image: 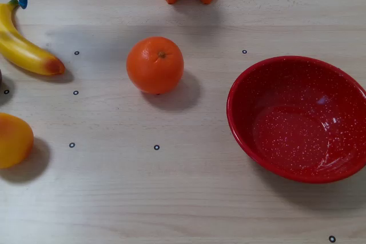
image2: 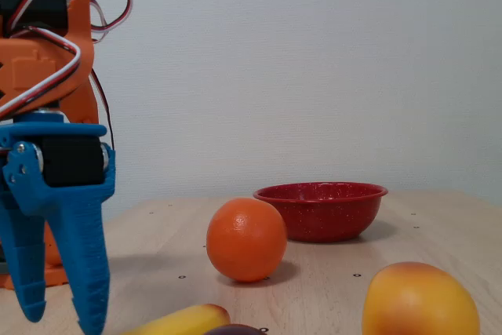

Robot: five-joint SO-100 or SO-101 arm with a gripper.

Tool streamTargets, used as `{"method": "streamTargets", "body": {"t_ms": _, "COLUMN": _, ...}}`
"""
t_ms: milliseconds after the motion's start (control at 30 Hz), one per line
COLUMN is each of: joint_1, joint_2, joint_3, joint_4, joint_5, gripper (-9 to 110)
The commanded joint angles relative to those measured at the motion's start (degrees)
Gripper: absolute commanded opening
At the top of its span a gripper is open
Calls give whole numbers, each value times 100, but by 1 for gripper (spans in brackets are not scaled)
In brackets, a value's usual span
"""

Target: Put banana in the red bowl.

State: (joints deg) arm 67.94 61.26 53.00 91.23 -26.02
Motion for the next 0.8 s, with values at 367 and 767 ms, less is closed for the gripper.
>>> {"method": "streamTargets", "body": {"t_ms": 367, "joint_1": 62, "joint_2": -53, "joint_3": -580, "joint_4": -272, "joint_5": -202, "gripper": 36}}
{"method": "streamTargets", "body": {"t_ms": 767, "joint_1": -123, "joint_2": -580, "joint_3": -589, "joint_4": -510, "joint_5": -220, "gripper": 37}}
